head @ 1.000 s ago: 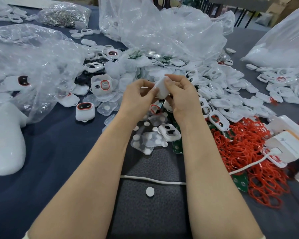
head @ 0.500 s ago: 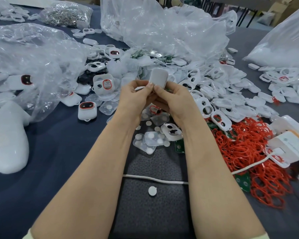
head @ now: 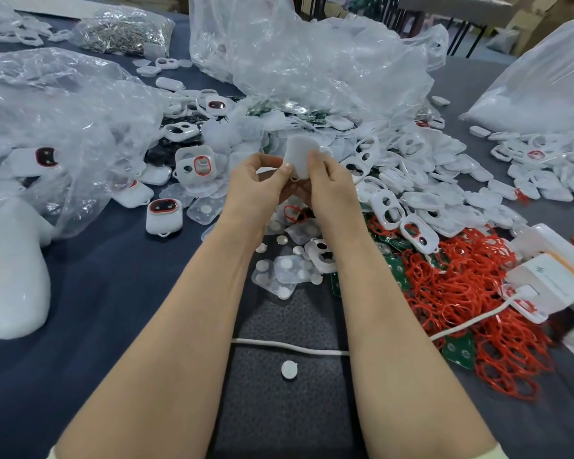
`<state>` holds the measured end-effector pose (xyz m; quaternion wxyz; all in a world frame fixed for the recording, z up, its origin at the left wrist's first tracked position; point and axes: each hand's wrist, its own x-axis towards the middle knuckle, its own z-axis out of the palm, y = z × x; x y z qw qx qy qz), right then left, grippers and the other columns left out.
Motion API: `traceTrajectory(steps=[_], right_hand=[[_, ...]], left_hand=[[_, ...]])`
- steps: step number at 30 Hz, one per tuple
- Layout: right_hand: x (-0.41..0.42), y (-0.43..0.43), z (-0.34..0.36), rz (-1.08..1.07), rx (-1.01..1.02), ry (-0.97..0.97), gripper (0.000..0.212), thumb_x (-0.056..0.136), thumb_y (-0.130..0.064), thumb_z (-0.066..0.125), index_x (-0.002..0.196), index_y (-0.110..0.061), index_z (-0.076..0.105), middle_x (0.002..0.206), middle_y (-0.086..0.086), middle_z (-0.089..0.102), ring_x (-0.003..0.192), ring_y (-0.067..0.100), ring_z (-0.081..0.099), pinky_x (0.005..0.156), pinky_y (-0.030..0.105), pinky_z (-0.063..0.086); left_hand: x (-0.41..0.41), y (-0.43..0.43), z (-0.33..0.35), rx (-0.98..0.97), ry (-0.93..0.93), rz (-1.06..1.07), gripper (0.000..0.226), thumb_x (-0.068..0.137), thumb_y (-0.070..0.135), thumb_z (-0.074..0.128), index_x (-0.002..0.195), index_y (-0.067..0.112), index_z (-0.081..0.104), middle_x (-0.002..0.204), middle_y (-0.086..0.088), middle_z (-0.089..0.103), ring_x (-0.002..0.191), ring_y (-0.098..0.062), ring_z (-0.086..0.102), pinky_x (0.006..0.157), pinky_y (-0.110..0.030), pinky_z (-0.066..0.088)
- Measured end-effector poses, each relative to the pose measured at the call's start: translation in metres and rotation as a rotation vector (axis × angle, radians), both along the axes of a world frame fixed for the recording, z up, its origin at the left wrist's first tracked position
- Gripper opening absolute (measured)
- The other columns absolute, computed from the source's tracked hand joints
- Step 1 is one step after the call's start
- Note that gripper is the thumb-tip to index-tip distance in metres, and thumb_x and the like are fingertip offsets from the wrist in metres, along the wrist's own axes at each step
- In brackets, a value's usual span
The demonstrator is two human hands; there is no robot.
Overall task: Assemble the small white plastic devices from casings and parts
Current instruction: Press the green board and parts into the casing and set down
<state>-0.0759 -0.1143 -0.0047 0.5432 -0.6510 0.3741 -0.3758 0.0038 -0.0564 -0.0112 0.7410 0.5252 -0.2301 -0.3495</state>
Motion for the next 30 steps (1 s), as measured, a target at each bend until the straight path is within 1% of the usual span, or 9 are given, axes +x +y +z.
traceTrajectory(steps=[4,7,12,15,17,20,23,26,30], right_hand=[[-0.006,-0.004,0.003,-0.053,0.024,-0.087,0.038,0.103,-0.020,0.040,0.097,0.012,0.059,0.096,0.033,0.060,0.082,0.028,0.055,0.084,0.054,0.051],[-0.007,-0.006,-0.001,-0.109,0.010,-0.099,0.039,0.102,-0.017,0.041,0.094,0.017,0.057,0.082,0.020,0.055,0.077,0.027,0.051,0.077,0.052,0.050],[-0.011,-0.007,0.003,0.042,0.156,-0.262,0.021,0.100,-0.018,0.047,0.105,-0.007,0.064,0.100,0.015,0.062,0.087,0.023,0.061,0.074,0.030,0.056],[-0.013,-0.008,0.003,0.090,0.016,-0.153,0.019,0.097,-0.018,0.053,0.107,-0.004,0.061,0.102,0.017,0.067,0.096,0.030,0.066,0.090,0.045,0.054],[-0.013,-0.007,0.003,0.059,-0.090,-0.138,0.012,0.096,-0.014,0.055,0.105,-0.007,0.061,0.098,0.012,0.068,0.095,0.025,0.066,0.089,0.039,0.054],[-0.015,-0.006,0.004,0.056,-0.273,-0.089,0.008,0.092,-0.019,0.062,0.100,-0.020,0.063,0.097,-0.005,0.068,0.095,0.008,0.064,0.086,0.027,0.052],[-0.016,-0.008,0.002,0.193,-0.367,0.097,0.022,0.091,-0.015,0.061,0.111,-0.021,0.068,0.110,-0.001,0.066,0.104,0.016,0.061,0.092,0.038,0.051],[-0.017,-0.009,0.003,0.238,-0.227,0.095,0.042,0.090,-0.001,0.048,0.123,-0.023,0.063,0.095,-0.007,0.068,0.081,0.012,0.064,0.079,0.033,0.055],[-0.014,-0.010,0.004,0.155,0.018,-0.062,0.035,0.096,-0.015,0.054,0.131,-0.014,0.053,0.108,0.008,0.068,0.099,0.020,0.067,0.091,0.034,0.054]], left_hand=[[-0.005,0.002,0.001,0.036,-0.140,-0.012,0.014,0.094,0.003,0.057,0.083,0.011,0.055,0.076,-0.008,0.068,0.065,-0.010,0.067,0.065,-0.017,0.055],[-0.007,0.003,0.003,0.027,-0.141,-0.042,0.010,0.094,0.004,0.057,0.085,0.010,0.056,0.080,-0.010,0.068,0.068,-0.011,0.068,0.067,-0.017,0.055],[-0.005,0.005,0.005,0.045,-0.139,-0.049,0.011,0.095,0.007,0.056,0.087,0.014,0.057,0.084,-0.010,0.069,0.075,-0.017,0.069,0.066,-0.019,0.056],[-0.004,0.005,0.006,0.024,-0.140,-0.027,0.011,0.096,0.008,0.056,0.088,0.015,0.058,0.080,-0.006,0.071,0.072,-0.016,0.071,0.064,-0.020,0.055],[-0.004,0.004,0.006,0.016,-0.109,-0.021,0.006,0.097,0.012,0.054,0.096,0.015,0.060,0.085,-0.006,0.072,0.073,-0.016,0.073,0.063,-0.021,0.055],[-0.002,0.002,0.009,0.069,0.003,0.001,0.028,0.101,0.033,0.046,0.110,0.010,0.059,0.084,-0.011,0.074,0.071,-0.018,0.073,0.060,-0.023,0.057],[0.002,0.003,0.010,0.066,0.089,0.001,0.029,0.100,0.036,0.048,0.095,0.011,0.063,0.071,-0.005,0.074,0.064,-0.014,0.071,0.060,-0.023,0.056],[0.004,0.001,0.007,0.018,0.068,0.051,0.014,0.099,0.014,0.051,0.113,0.015,0.054,0.092,-0.009,0.070,0.071,-0.013,0.070,0.073,-0.027,0.058],[0.002,0.000,0.006,-0.002,-0.034,0.019,0.028,0.098,0.011,0.052,0.125,0.011,0.044,0.102,-0.013,0.067,0.081,-0.014,0.070,0.078,-0.026,0.057]])
